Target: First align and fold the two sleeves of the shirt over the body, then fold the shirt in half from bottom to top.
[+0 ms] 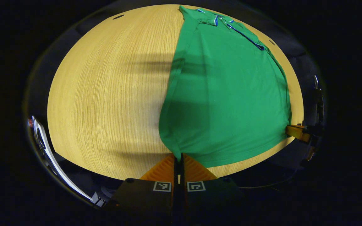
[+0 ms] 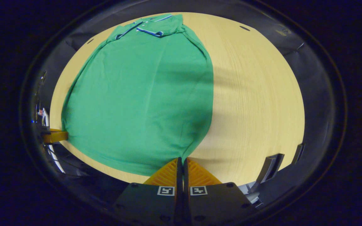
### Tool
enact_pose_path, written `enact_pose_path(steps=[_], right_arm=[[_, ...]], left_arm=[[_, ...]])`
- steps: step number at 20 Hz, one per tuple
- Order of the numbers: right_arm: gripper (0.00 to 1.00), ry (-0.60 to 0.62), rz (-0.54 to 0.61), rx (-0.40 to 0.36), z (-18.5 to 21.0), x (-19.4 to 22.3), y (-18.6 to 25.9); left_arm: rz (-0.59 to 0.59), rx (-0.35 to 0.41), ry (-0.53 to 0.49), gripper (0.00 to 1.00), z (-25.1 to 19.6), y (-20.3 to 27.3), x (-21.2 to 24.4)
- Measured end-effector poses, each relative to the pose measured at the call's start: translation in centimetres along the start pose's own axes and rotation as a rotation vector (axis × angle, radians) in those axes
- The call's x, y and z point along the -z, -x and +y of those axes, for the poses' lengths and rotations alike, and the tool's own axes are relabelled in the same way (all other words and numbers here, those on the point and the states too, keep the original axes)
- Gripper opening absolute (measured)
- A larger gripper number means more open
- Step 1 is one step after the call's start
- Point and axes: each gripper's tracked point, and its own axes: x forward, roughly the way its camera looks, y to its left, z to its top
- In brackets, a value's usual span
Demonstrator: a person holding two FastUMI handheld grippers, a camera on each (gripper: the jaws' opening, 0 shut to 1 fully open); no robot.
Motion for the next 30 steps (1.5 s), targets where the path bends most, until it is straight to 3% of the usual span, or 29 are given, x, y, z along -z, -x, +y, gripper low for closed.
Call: enact_pose_path(steps=[2, 7, 12, 14, 19, 26, 28, 30], right_arm=[[0.04, 0.0, -0.01, -0.01, 0.1, 0.1, 0.5], [0.06, 0.006, -0.043, -0.024, 0.1, -0.4, 2.7], [0.03, 0.039, -0.101, -0.037, 0.6, -2.1, 5.9], [0.07, 0.05, -0.148, -0.04, 0.8, -3.6, 7.5], [0.03, 0.074, -0.26, -0.051, 1.2, -8.2, 11.1], [0.0, 0.095, -0.328, -0.049, 0.8, -14.4, 13.4], [0.07, 0.107, -0.363, -0.05, 0.9, -17.0, 14.3], [0.03, 0.116, -0.398, -0.047, 0.9, -19.8, 15.0]], left_arm=[[-0.014, -0.016, -0.012, 0.04, 0.0, 0.2, 0.1], [-0.07, 0.025, -0.016, 0.03, -1.3, 2.1, 0.0], [-0.16, 0.026, -0.028, 0.04, -1.4, 5.0, -2.1], [-0.209, 0.018, -0.042, 0.03, -1.4, 6.5, -3.6], [-0.346, 0.006, -0.068, 0.03, -2.2, 10.5, -8.6], [-0.439, -0.016, -0.111, 0.03, -2.3, 12.5, -14.9], [-0.464, -0.029, -0.099, 0.03, -2.2, 12.6, -17.0], [-0.486, -0.042, -0.09, 0.03, -1.9, 12.9, -19.5]])
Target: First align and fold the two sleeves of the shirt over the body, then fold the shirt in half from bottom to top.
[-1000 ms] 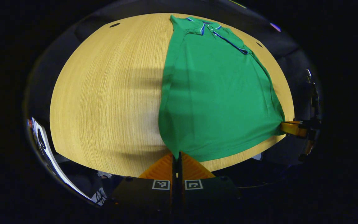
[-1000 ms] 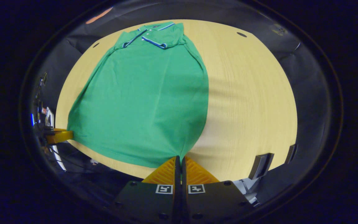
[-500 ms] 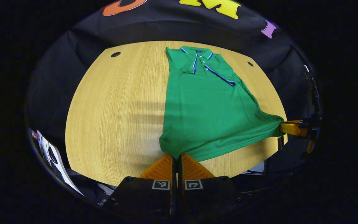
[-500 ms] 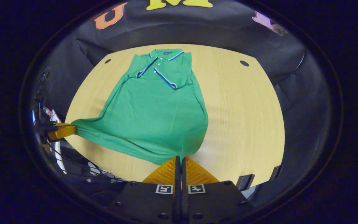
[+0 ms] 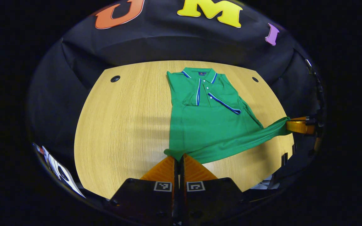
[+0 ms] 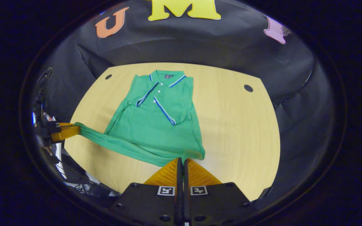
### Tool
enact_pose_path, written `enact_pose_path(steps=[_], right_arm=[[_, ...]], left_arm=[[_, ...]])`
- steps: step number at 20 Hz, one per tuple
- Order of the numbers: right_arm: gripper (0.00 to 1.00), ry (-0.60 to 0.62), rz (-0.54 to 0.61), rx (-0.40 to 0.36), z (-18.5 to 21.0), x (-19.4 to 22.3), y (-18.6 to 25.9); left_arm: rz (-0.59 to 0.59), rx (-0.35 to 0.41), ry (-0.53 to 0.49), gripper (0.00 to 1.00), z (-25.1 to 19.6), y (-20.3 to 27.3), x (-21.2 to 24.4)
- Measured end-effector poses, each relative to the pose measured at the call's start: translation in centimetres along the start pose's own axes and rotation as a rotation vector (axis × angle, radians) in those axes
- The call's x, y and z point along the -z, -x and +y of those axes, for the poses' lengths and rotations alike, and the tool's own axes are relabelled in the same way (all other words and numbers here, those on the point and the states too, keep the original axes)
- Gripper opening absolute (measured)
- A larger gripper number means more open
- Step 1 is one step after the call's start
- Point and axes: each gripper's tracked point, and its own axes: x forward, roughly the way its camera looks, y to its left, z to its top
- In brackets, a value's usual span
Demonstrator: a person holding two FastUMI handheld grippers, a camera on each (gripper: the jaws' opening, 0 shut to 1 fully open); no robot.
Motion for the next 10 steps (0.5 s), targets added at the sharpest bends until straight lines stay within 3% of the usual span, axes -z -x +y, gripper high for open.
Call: enact_pose_path(steps=[1, 2, 9, 10], right_arm=[[0.07, 0.005, -0.014, 0.0, -0.1, -1.5, -0.3], [0.03, 0.008, -0.023, 0.002, -0.3, -2.7, -0.7], [0.03, 0.018, -0.084, 0.016, -1.5, -11.5, -5.5], [0.03, 0.007, -0.095, 0.022, -1.9, -12.5, -6.4]], left_arm=[[-0.009, -0.006, 0.002, 0.03, 0.2, -0.6, -1.1], [-0.021, -0.015, 0.005, 0.03, 0.4, -1.1, -2.4], [-0.147, -0.092, -0.004, 0.0, 2.6, -6.0, -11.6], [-0.168, -0.09, 0.005, 0.03, 2.4, -6.9, -13.0]])
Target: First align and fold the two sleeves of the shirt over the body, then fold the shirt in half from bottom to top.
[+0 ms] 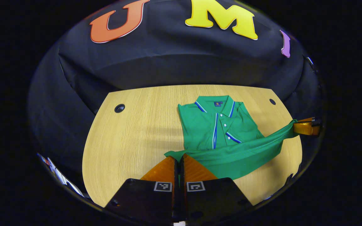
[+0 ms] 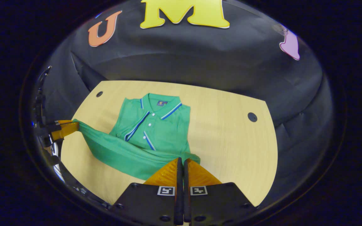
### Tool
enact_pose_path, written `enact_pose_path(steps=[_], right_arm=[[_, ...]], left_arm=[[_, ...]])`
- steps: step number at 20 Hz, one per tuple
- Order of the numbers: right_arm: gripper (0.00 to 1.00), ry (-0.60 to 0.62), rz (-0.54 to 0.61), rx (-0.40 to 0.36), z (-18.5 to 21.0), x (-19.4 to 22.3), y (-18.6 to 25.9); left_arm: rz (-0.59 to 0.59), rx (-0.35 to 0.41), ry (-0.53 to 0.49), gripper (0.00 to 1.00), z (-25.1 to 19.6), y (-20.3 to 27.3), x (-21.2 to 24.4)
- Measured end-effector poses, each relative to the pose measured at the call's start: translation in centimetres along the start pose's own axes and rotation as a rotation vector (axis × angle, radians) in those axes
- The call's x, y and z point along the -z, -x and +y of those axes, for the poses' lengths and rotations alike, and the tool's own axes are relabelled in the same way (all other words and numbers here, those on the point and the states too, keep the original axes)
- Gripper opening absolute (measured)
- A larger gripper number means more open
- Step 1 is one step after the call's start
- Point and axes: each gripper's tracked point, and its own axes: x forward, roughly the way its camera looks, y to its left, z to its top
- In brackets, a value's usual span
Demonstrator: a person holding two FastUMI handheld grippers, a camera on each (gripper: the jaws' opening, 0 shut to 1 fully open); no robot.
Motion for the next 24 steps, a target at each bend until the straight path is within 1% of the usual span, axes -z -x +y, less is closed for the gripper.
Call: enact_pose_path(steps=[2, 4, 5, 6, 7, 8, 10, 11, 12, 13, 14, 16, 20, 22, 23, 24], right_arm=[[0.03, -0.013, -0.025, 0.014, -0.8, -2.2, -2.2], [0.03, -0.01, -0.055, 0.035, -1.7, -4.1, -4.5], [0.03, -0.018, -0.064, 0.043, -2.1, -4.7, -5.6], [0.03, -0.034, -0.069, 0.038, -2.3, -5.4, -6.8], [0.06, -0.049, -0.075, 0.039, -2.4, -5.8, -8.2], [0.03, -0.062, -0.08, 0.038, -2.6, -6.1, -9.4], [0.03, -0.082, -0.107, 0.032, -2.8, -7.4, -11.6], [0.03, -0.078, -0.122, 0.044, -3.2, -7.8, -12.7], [0.0, -0.078, -0.14, 0.051, -3.5, -8.5, -13.7], [0.03, -0.07, -0.15, 0.056, -3.6, -9.1, -14.7], [0.03, -0.065, -0.153, 0.065, -3.8, -9.5, -15.7], [0.03, -0.069, -0.14, 0.058, -3.5, -9.6, -17.8], [0.03, -0.064, -0.12, 0.075, -3.9, -8.9, -22.0], [0.03, -0.079, -0.1, 0.08, -4.2, -8.2, -23.3], [0.03, -0.086, -0.094, 0.079, -4.2, -8.0, -23.7], [0.03, -0.088, -0.106, 0.078, -4.2, -8.3, -23.8]], left_arm=[[-0.029, -0.001, 0.01, 0.03, -0.4, -2.5, -2.1], [-0.068, -0.016, -0.003, 0.03, -0.4, -5.2, -4.2], [-0.088, -0.007, 0.0, 0.03, -0.8, -6.5, -5.3], [-0.095, -0.019, 0.008, 0.03, -0.8, -8.1, -5.8], [-0.093, -0.014, 0.009, 0.03, -1.2, -9.5, -6.0], [-0.091, -0.032, 0.004, 0.03, -1.1, -11.0, -6.0], [-0.091, -0.067, -0.024, 0.03, -0.5, -13.2, -6.2], [-0.089, -0.074, -0.025, 0.03, -0.3, -13.9, -6.2], [-0.09, -0.08, -0.017, 0.03, -0.1, -14.7, -6.5], [-0.091, -0.09, -0.008, 0.03, 0.2, -15.5, -6.7], [-0.093, -0.095, -0.005, 0.03, 0.6, -16.2, -6.7], [-0.088, -0.107, -0.009, 0.03, 1.2, -17.4, -6.9], [-0.07, -0.133, -0.028, 0.02, 1.8, -19.6, -6.4], [-0.049, -0.141, -0.023, 0.02, 1.9, -20.4, -5.6], [-0.039, -0.126, -0.016, 0.03, 1.6, -20.7, -5.2], [-0.048, -0.128, -0.008, 0.03, 1.8, -20.8, -5.4]])
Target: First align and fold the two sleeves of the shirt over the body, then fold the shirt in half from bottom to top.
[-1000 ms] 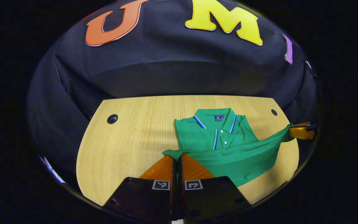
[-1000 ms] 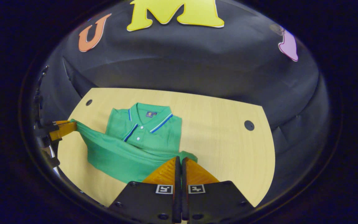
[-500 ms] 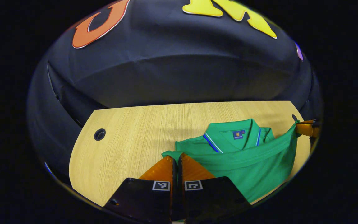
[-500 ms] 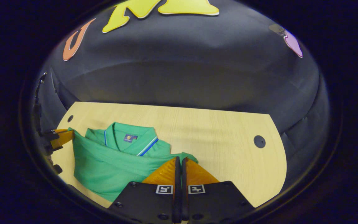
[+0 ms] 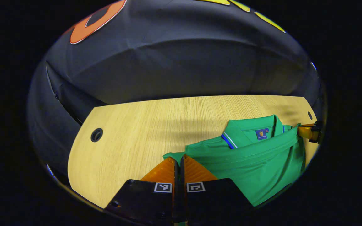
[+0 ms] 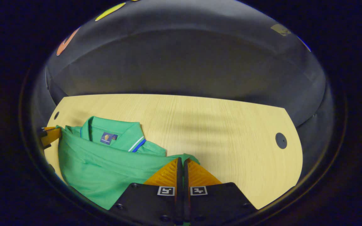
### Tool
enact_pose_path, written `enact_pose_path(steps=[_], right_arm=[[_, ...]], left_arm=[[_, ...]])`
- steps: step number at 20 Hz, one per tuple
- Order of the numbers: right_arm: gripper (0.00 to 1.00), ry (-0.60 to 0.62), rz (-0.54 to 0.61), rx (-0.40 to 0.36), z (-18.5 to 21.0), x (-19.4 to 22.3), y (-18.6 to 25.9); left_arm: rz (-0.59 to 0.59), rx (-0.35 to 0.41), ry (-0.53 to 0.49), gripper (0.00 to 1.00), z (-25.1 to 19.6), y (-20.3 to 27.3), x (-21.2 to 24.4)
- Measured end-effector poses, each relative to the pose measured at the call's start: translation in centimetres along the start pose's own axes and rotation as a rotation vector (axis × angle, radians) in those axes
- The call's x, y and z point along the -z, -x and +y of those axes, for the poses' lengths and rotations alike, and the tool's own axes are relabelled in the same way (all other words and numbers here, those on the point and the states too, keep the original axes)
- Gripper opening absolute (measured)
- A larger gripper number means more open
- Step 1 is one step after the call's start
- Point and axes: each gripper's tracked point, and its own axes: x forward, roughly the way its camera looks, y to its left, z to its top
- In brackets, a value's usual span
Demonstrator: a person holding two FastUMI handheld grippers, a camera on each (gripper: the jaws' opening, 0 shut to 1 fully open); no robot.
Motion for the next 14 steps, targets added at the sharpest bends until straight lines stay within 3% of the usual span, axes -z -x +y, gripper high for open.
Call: enact_pose_path(steps=[3, 4, 6, 7, 9, 11, 14], right_arm=[[0.05, 0.055, -0.015, 0.028, -0.4, 0.0, -0.1], [0.1, 0.071, -0.015, 0.03, -0.5, 0.2, 0.0], [0.11, 0.067, -0.022, 0.045, -0.6, 0.3, 0.3], [0.14, 0.06, -0.03, 0.042, -0.9, 0.0, 1.4], [0.54, 0.025, -0.055, 0.03, -0.7, -0.9, 3.4], [0.94, -0.012, -0.098, 0.044, -1.1, -2.3, 6.4], [0.96, -0.065, -0.19, 0.047, -0.8, -4.8, 12.8]], left_arm=[[-0.034, 0.045, 0.011, 0.03, -0.7, -0.1, -0.8], [-0.053, 0.044, 0.012, 0.04, -0.5, -0.1, -1.1], [-0.062, 0.046, 0.012, 0.09, -0.3, 0.0, -1.4], [-0.06, 0.035, 0.006, 0.36, 0.0, 0.2, -1.4], [-0.064, 0.03, 0.016, 0.9, 0.3, 1.4, -1.9], [-0.092, 0.013, 0.039, 0.98, 1.3, 3.5, -2.8], [-0.162, 0.037, 0.078, 1.0, 2.0, 8.6, -5.1]])
